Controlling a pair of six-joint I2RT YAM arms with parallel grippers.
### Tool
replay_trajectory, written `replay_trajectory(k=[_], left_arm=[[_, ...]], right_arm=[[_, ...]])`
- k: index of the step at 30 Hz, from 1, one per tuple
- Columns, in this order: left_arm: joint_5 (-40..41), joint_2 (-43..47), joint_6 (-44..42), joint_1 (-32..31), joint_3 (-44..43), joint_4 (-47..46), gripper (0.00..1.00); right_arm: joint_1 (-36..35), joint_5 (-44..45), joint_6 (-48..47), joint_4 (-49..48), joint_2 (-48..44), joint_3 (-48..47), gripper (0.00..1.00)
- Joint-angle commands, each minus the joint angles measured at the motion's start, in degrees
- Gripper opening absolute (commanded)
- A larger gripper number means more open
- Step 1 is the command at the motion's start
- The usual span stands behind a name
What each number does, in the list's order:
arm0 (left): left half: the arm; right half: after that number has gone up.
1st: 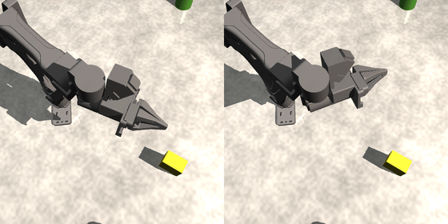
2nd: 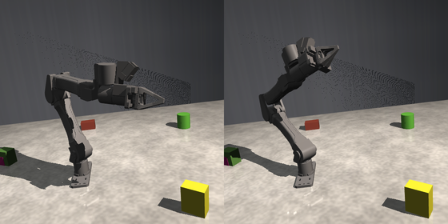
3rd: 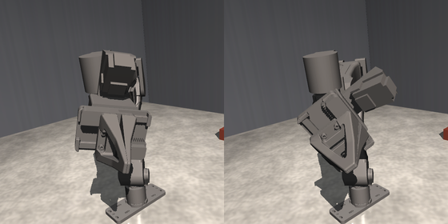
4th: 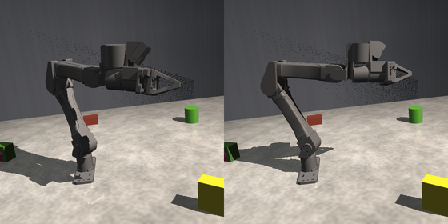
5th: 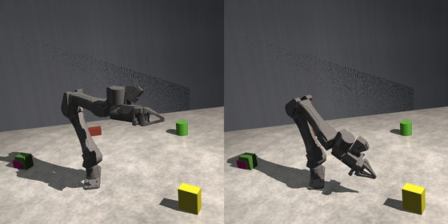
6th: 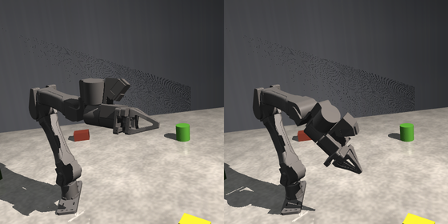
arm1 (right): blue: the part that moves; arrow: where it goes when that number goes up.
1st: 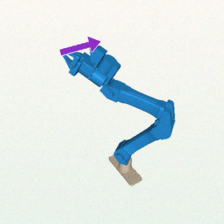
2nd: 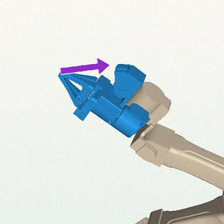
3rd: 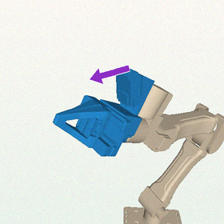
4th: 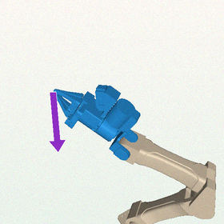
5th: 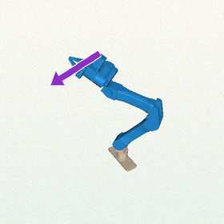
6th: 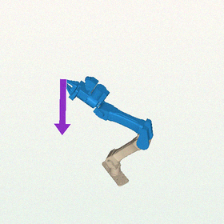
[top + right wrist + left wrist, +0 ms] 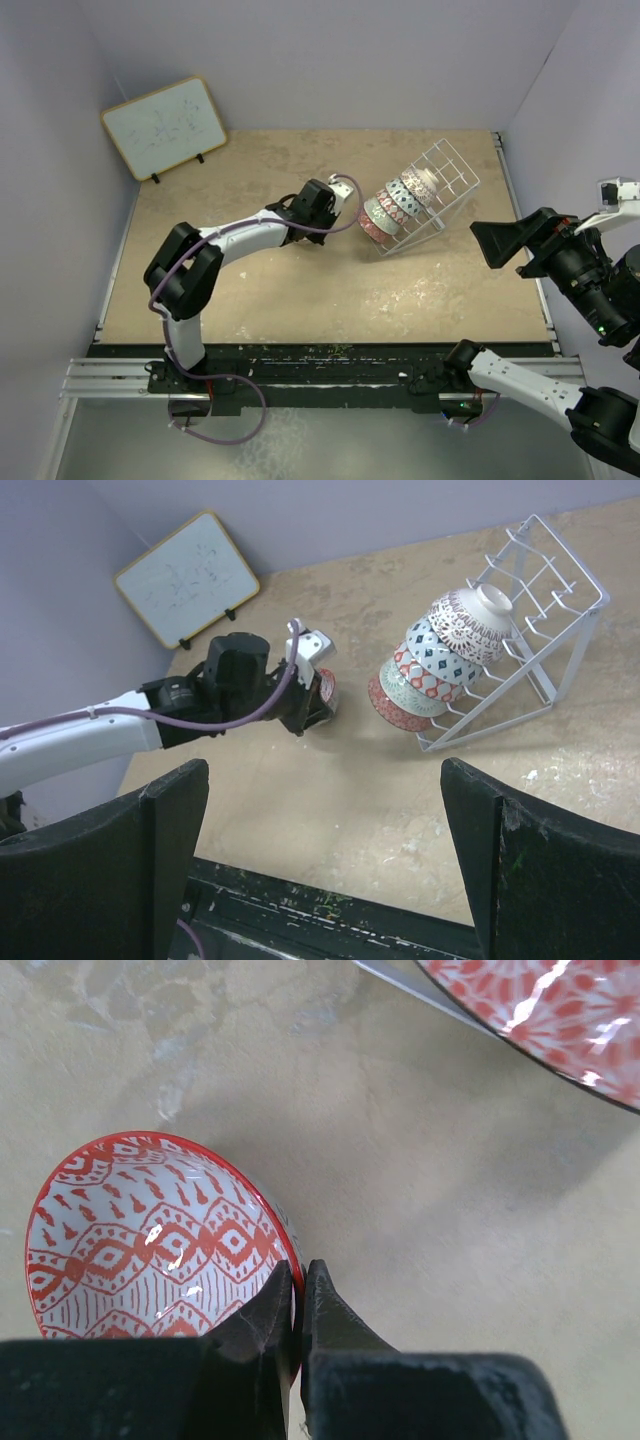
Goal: Load the bowls into the dish rack
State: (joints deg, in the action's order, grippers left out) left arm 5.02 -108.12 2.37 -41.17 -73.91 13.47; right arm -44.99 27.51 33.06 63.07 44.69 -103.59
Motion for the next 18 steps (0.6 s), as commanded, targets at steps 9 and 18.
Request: replay_trajectory(k=[9, 18], left_arm=[[-8.89, 20.16, 22.02, 0.19, -1.40, -12.46, 0.00], [-12.51, 21.45, 43.26, 0.17, 1.47, -41.50, 0.00]], right_arm=[[-0.21, -0.30, 0.68, -2.07, 0.84, -1.63, 1.00], [-0.18, -2.94, -0.62, -2.22, 2.24, -5.88, 1.00]])
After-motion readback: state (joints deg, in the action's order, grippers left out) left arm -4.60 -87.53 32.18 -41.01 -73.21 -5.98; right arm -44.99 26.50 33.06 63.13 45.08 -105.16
